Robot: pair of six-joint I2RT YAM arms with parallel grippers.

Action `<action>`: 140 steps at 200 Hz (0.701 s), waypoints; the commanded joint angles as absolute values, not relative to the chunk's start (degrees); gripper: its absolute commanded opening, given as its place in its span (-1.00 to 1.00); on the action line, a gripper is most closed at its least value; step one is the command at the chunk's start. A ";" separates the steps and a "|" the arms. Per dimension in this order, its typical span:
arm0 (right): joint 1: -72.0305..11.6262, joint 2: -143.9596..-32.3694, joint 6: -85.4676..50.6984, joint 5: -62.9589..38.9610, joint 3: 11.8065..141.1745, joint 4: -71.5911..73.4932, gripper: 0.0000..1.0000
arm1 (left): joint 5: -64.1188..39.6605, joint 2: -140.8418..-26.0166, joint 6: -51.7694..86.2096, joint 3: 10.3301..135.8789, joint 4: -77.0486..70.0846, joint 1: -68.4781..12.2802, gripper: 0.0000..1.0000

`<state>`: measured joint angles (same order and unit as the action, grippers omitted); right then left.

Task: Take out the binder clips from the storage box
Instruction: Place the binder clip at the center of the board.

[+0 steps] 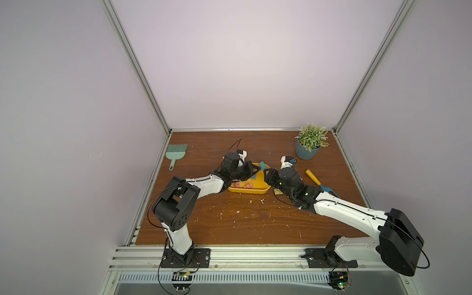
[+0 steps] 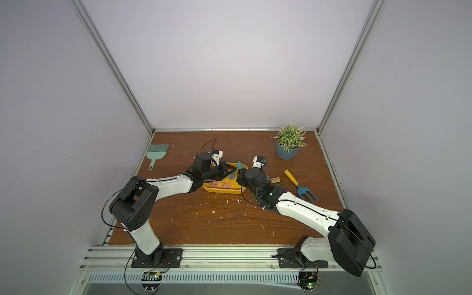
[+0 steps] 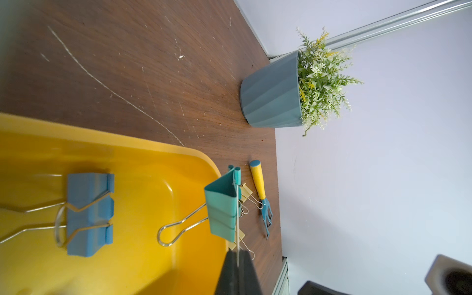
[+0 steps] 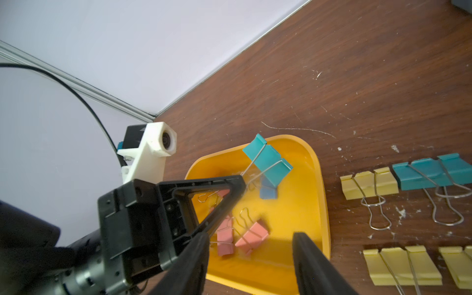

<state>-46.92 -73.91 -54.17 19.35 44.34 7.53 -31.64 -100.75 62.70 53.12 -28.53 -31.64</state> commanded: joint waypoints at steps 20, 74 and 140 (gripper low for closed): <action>-47.25 -72.55 -51.80 19.34 43.63 12.23 0.18 | -32.96 -97.83 59.19 54.44 -29.27 -32.31 -1.00; -47.22 -71.02 -47.73 15.16 43.18 16.73 0.18 | -27.90 -91.47 56.98 51.02 -29.62 -32.14 -1.00; -48.76 -73.07 -43.93 6.85 45.17 22.15 0.17 | -18.24 -77.72 57.02 42.95 -29.78 -28.43 -1.00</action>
<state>-47.64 -71.99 -47.07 11.09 42.19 18.26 -23.24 -82.08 57.98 45.67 -28.60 -30.52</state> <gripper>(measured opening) 0.587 0.049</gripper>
